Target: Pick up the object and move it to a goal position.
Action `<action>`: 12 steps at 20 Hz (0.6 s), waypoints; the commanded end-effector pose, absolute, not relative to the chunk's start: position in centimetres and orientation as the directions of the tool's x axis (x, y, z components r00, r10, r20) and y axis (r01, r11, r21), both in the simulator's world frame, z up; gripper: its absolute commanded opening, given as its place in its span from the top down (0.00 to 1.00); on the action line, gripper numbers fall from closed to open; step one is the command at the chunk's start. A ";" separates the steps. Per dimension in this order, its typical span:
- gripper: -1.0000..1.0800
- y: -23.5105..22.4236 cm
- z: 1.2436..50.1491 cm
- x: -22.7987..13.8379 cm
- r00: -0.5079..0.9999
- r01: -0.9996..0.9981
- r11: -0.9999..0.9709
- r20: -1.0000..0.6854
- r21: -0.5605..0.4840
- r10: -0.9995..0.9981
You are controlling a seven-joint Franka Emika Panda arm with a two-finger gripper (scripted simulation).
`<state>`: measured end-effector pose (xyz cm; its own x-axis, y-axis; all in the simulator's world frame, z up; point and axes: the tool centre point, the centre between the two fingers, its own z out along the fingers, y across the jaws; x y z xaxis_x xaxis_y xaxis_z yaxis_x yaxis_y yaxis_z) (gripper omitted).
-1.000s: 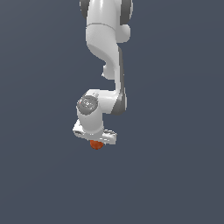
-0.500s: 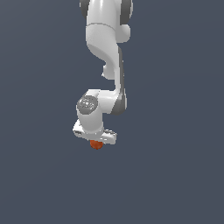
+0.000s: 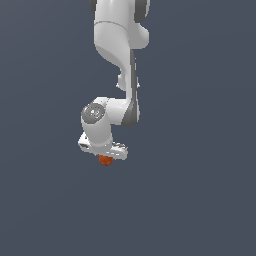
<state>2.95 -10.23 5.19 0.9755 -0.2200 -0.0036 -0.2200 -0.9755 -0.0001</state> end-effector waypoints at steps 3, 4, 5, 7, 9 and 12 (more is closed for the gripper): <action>1.00 -12.7 6.0 0.8 0.975 -0.221 -0.975 -0.001 0.000 -0.221; 1.00 -13.4 6.1 0.2 0.975 -0.221 -0.975 -0.001 0.000 -0.221; 1.00 -14.2 6.3 -0.5 0.975 -0.221 -0.975 -0.001 0.000 -0.221; 1.00 -15.7 6.8 -1.8 0.975 -0.221 -0.975 0.000 0.000 -0.221; 1.00 -17.1 7.1 -3.0 0.975 -0.221 -0.975 0.000 0.000 -0.221; 1.00 -19.0 7.6 -4.7 0.975 -0.221 -0.975 0.000 0.000 -0.221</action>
